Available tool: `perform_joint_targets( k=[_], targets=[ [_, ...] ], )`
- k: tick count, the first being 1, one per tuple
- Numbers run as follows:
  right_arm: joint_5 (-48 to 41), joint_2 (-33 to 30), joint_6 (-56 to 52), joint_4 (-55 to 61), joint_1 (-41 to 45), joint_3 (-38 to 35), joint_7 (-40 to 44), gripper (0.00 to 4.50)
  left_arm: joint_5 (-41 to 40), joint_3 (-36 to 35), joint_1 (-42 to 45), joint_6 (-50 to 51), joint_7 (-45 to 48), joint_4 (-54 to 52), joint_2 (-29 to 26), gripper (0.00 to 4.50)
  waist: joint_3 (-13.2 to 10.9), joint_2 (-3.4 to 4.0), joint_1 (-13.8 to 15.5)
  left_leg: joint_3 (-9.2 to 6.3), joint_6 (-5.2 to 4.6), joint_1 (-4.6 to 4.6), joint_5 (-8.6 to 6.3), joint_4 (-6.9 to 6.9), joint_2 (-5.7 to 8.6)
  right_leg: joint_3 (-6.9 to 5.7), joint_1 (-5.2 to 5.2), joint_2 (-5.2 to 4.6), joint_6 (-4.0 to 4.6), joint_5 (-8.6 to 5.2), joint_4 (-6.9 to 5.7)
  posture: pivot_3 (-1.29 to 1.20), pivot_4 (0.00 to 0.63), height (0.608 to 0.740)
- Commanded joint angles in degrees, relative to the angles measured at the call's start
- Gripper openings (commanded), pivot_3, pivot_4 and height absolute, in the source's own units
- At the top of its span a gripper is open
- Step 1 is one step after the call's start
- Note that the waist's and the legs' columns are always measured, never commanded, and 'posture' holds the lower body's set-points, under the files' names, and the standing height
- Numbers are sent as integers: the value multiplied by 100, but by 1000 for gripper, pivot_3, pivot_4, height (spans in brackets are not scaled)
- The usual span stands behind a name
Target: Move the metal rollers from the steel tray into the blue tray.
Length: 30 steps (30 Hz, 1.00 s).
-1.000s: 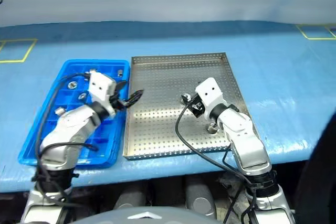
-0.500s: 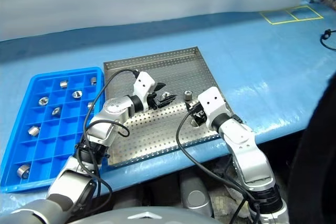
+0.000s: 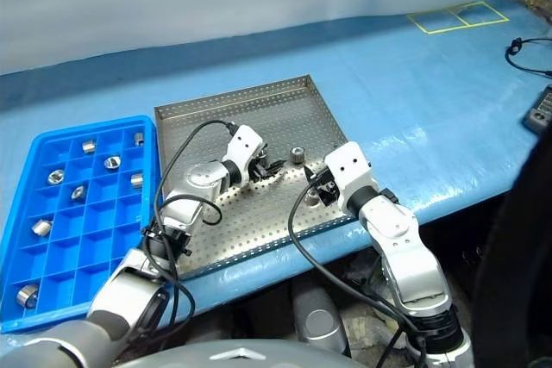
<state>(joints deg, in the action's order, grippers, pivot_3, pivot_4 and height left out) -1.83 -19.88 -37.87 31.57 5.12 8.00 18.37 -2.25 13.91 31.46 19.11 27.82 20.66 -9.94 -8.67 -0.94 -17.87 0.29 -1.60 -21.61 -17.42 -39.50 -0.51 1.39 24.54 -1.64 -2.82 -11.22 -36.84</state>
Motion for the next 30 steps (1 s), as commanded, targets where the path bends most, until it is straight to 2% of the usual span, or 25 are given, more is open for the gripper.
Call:
perform_joint_targets(
  k=[1, 12, 15, 18, 19, 22, 30],
  targets=[
    [10, 13, 116, 61, 83, -53, -25, 3904, 86, -56, 106, -95, -74, 165, 100, 3549, 0, 0, 8, 0, 0, 0, 0, 0, 0, 0, 0, 0, 0, 0, 0, -387, 150, 740],
    [-7, 31, 115, 70, 105, -112, -44, 3904, 638, 77, 133, 147, -293, 569, -5, 3549, 2, 1, 14, 0, -2, 0, -1, 0, 1, 0, -1, -1, 0, 1, 1, -384, 150, 740],
    [-11, 61, 126, 46, 135, -97, -52, 3904, 614, 72, 76, 140, -247, 556, -9, 2944, 2, 1, 11, 1, -3, 2, -2, 0, 1, 2, -3, -3, -1, 1, 0, -382, 150, 740],
    [-10, 86, 143, 30, 147, -72, -47, 3904, 592, 47, 44, 118, -239, 513, 13, 2005, 2, 1, 6, 2, -3, 4, -2, 0, 1, 3, -2, -2, -2, 1, -2, -377, 150, 740],
    [-6, 92, 145, 25, 149, -68, -47, 3904, 563, 13, 34, 75, -250, 499, 29, 2005, 2, 1, 7, 2, -3, 4, -2, 0, 1, 3, -2, -2, -2, 1, -3, -377, 150, 740],
    [-3, 98, 150, 21, 151, -66, -38, 3904, 461, -51, -36, 33, -150, 349, 21, 1346, 2, 1, 9, 3, -3, 5, -2, 0, 1, 3, -2, -2, -2, 1, -3, -374, 150, 740],
    [3, 109, 156, 2, 184, -43, -22, 3904, 466, -297, -131, 11, -515, 180, 25, 1316, 2, 2, 18, 3, -3, 5, -1, -1, 1, 5, -2, -3, -1, 3, -4, -362, 150, 740]
  ],
)
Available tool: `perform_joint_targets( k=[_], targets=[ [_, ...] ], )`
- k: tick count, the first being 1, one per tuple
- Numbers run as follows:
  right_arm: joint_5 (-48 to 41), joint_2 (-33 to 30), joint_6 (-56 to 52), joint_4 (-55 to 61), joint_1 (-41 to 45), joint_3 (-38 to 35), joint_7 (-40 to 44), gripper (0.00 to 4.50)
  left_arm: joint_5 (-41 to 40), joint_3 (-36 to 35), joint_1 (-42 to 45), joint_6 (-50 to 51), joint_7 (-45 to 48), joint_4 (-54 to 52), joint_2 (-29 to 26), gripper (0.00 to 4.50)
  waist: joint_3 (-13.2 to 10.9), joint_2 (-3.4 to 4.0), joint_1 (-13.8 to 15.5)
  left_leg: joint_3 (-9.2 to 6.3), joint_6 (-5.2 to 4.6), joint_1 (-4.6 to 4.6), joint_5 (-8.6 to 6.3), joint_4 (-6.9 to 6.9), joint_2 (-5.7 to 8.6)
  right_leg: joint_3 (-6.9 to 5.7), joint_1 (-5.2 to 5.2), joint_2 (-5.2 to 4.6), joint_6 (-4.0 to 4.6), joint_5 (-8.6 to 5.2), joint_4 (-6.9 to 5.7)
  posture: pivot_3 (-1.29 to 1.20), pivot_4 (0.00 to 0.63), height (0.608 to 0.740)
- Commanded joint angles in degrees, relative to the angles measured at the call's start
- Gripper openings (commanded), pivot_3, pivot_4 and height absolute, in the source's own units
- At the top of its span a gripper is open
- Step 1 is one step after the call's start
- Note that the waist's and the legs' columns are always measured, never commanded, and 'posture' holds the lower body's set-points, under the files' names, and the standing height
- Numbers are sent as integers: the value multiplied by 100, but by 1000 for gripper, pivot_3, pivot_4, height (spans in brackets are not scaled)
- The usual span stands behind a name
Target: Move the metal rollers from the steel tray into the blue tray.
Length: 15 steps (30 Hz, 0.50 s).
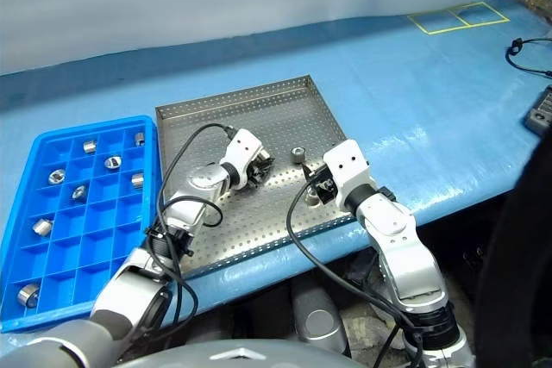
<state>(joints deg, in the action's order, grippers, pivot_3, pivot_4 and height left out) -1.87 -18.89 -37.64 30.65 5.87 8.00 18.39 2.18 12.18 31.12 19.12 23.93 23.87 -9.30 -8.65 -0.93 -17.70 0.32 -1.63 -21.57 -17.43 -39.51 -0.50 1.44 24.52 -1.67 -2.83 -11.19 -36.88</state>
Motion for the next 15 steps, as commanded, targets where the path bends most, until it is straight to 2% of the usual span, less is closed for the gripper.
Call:
perform_joint_targets(
  k=[1, 3, 7, 15],
  targets=[
    [7, 12, 135, 91, 115, -32, -18, 3904, -22, -194, -112, 9, -157, -202, -27, 1316, 0, 0, 4, 0, 0, 0, 0, 0, 0, 0, 0, 0, 0, 0, -1, -362, 150, 740],
    [4, 15, 156, 81, 129, -3, 1, 3904, -257, -440, -160, -118, -173, -398, 41, 1316, 0, 0, 8, 0, 0, 0, 0, 0, 0, 0, 1, 0, 0, 0, -1, -358, 150, 740],
    [-46, 8, 289, 100, 128, 65, 112, 3904, -1234, -1155, -377, 86, 125, -1262, 206, 1316, -2, 0, 44, 1, 0, -8, 0, 0, -2, 0, 9, -2, 11, 7, 0, -355, 150, 740],
    [-197, -16, 488, 108, 134, 190, 378, 3904, -1510, -1665, -1235, 897, 151, -3295, -767, 1316, -2, 2, 86, 1, -1, -6, -1, 0, -2, 3, 9, -1, 11, 7, -2, -298, 150, 740]
  ],
)
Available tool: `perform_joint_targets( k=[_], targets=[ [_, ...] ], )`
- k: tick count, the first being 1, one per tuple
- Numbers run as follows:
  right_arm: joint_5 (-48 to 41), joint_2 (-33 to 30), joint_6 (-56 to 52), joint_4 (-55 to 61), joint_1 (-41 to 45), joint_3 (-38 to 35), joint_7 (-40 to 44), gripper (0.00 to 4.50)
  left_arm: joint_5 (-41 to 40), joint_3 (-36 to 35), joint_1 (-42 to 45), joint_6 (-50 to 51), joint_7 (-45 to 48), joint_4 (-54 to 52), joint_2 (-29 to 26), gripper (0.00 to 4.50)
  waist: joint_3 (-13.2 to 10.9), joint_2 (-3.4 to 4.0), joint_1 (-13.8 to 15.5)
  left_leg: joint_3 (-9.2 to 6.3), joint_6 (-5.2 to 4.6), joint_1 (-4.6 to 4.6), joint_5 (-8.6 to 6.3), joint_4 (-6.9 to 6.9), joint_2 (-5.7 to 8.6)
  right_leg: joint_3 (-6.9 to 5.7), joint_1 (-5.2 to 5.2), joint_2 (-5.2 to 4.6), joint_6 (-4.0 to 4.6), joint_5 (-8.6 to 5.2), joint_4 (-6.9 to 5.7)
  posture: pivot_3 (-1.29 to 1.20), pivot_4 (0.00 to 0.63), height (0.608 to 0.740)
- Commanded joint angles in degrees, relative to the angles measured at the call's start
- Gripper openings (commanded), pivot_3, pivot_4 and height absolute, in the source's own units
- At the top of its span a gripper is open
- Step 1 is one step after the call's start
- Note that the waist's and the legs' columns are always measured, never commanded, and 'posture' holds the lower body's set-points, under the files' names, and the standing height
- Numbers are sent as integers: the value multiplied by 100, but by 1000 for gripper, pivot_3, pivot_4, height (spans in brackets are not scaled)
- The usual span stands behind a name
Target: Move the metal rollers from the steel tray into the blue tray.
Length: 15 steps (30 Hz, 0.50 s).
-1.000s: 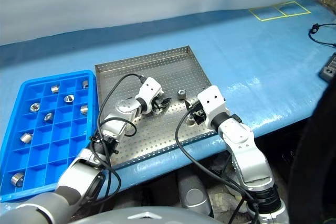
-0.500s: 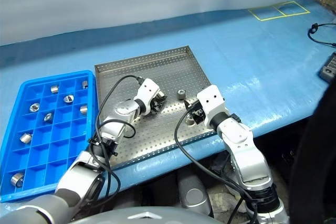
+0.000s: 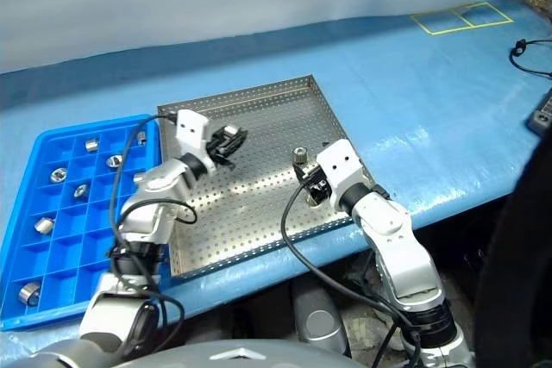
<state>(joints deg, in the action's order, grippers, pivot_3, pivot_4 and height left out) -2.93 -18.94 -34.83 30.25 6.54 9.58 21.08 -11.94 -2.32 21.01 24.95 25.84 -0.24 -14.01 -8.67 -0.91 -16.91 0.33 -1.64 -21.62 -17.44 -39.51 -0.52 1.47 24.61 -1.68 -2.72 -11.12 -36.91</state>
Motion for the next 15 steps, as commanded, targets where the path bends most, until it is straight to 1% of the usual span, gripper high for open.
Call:
perform_joint_targets(
  k=[1, 6, 9, 11, 15],
  targets=[
    [-124, -9, 235, 138, 85, 58, 167, 3904, -72, -303, -385, 457, -93, -1202, -455, 1316, -1, 1, 25, 0, 0, 0, 0, 0, 0, 0, 0, 0, 0, 0, 0, -281, 150, 740],
    [-246, 13, 343, -18, 253, 323, 491, 3904, 315, -766, -1311, 1134, -535, -2574, -1209, 1316, -3, -1, 190, -2, 1, 1, 0, 0, -3, -2, 1, 0, 1, 0, 0, -191, 150, 740],
    [-292, 51, 403, -231, 436, 498, 667, 3904, 437, -1169, -1838, 1533, -798, -3330, -1394, 1316, -3, -2, 398, -2, 1, 2, 0, 1, -4, -4, 1, -1, 3, -1, 1, -145, 150, 740],
    [-314, 60, 435, -311, 504, 534, 730, 3904, 483, -1294, -2043, 1767, -917, -3643, -1451, 1316, -4, -3, 582, -3, 1, 2, 0, 0, -2, -5, 2, -4, 4, -1, 2, -117, 150, 740],
    [-357, 80, 503, -484, 646, 637, 892, 3904, 713, -1522, -2774, 2286, -1033, -4342, -1614, 1316, -5, -4, 954, -4, 2, 2, 0, 2, -1, -11, 3, -7, 10, -4, 3, -67, 150, 740]
  ],
)
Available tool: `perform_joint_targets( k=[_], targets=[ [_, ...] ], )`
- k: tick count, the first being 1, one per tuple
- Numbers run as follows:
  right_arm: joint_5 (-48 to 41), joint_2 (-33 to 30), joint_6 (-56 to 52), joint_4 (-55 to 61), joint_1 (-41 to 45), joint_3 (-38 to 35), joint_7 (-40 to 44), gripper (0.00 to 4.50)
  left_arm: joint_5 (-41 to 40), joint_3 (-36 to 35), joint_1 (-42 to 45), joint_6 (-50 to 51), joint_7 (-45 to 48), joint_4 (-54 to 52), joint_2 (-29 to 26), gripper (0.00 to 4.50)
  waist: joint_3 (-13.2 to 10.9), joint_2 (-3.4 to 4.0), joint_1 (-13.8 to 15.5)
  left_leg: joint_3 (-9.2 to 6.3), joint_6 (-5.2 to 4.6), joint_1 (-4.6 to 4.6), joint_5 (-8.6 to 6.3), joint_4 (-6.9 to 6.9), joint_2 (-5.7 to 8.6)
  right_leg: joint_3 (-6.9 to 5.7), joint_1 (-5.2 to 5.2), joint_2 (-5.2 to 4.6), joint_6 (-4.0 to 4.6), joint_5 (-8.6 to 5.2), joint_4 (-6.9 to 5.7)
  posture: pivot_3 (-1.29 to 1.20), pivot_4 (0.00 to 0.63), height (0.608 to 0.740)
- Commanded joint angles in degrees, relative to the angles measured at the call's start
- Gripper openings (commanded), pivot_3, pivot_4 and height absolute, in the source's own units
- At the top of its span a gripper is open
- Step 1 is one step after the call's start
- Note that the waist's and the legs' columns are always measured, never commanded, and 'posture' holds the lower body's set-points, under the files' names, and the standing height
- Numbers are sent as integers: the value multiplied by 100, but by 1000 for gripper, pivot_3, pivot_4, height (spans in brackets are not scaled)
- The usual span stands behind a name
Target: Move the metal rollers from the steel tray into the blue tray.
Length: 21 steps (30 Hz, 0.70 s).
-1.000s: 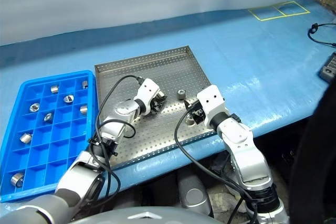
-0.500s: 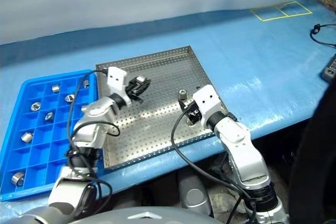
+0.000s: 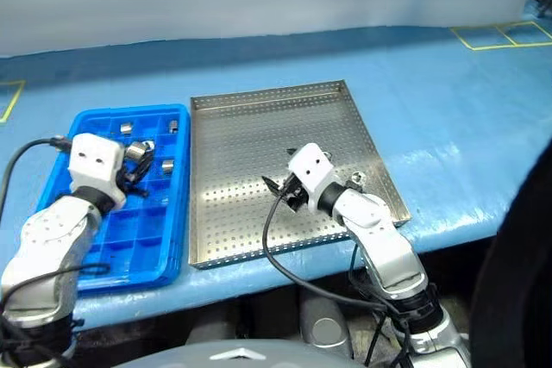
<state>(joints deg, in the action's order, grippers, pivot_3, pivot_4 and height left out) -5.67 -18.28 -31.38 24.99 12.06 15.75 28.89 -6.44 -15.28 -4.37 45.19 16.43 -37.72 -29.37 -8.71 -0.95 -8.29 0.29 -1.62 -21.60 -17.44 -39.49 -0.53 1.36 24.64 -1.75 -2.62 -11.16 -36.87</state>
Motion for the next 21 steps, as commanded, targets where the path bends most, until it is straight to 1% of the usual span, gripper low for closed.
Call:
perform_joint_targets(
  k=[1, 5, 9, 12, 21],
  targets=[
    [-90, 12, 171, 13, 116, 47, 146, 3904, 169, -291, -370, 348, -126, -722, -56, 1316, 0, -1, 170, 0, 0, 0, 0, 1, 0, -2, 1, -1, 1, -1, 1, -53, 150, 740],
    [-115, 33, 208, -97, 229, 133, 271, 3904, 168, -547, -762, 600, -217, -1025, 131, 1316, 0, -1, 470, -3, 3, -1, 1, 1, -2, -13, 0, -5, 9, -4, 0, -25, 150, 740],
    [-115, 52, 227, -176, 302, 168, 337, 3904, 189, -721, -1045, 621, -313, -999, 325, 1316, 2, -3, 626, -4, 5, 0, 3, 0, 0, -29, -5, -16, 17, -7, 0, -10, 150, 740],
    [-102, 55, 241, -214, 325, 175, 376, 3904, 161, -742, -1068, 566, -305, -839, 383, 1316, 3, -5, 699, -6, 5, 0, 3, -1, 2, -44, -7, -22, 42, -21, 0, -2, 150, 740],
    [-76, 60, 275, -218, 340, 140, 375, 3904, 246, -375, -850, 258, -323, -85, 410, 1316, 3, -4, 724, -7, 5, 0, 4, -1, 3, -51, -9, -23, 42, -21, -1, -22, 150, 740]
  ],
)
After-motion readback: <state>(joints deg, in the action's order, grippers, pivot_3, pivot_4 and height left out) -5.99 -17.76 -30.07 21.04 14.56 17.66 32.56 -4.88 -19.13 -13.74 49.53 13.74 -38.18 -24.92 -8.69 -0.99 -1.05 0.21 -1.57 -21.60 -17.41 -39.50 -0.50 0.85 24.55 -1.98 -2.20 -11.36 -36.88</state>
